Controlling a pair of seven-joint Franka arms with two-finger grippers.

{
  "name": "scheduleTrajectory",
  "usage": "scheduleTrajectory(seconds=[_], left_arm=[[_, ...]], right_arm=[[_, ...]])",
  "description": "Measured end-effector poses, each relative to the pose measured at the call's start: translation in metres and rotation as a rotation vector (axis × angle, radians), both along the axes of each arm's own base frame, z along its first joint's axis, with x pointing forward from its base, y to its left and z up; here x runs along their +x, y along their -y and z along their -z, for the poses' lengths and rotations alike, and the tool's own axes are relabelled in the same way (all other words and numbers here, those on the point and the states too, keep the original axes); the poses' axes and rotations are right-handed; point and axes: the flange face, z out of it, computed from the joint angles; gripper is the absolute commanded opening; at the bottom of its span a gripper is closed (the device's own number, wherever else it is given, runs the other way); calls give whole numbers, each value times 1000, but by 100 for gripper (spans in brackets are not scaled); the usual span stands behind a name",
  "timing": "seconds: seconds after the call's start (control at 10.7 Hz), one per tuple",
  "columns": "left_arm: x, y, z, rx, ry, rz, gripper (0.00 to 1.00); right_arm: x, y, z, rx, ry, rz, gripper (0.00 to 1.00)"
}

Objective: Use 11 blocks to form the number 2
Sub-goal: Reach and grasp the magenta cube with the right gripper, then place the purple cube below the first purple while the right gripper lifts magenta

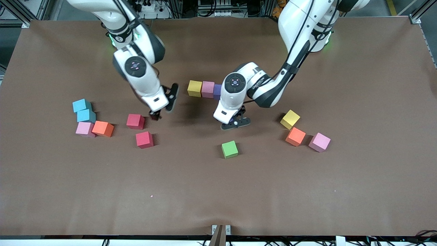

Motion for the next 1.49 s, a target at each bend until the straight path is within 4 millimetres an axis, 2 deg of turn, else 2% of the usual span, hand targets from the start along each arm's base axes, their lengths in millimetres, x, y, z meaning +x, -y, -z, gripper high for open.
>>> scheduleTrajectory(seconds=[0.09,0.19,0.28,0.37,0.47,0.65,1.12,1.21,1.31,1.49], left_arm=[[-11,11,8,5,-8,27,6],[-24,23,16,12,-12,59,6],[-33,31,20,20,-10,83,6],[-39,35,23,25,-7,100,6],[-42,38,24,28,-5,116,6],[-44,39,24,31,-4,159,6],[-58,46,28,50,-20,200,6],[-58,46,28,51,-21,201,6],[-59,46,29,52,-22,202,7],[-65,47,33,61,-31,210,7]], right_arm=[[30,18,-4,-20,36,-46,100],[58,35,0,-20,41,-107,100],[80,54,13,-10,25,-165,100],[93,71,29,0,3,-201,100],[99,79,44,8,-18,-219,100],[97,75,63,13,-45,-247,100],[97,71,75,28,-44,-262,100],[97,72,79,30,-50,-261,97],[97,73,84,33,-52,-260,72],[98,75,89,40,-47,-258,41]])
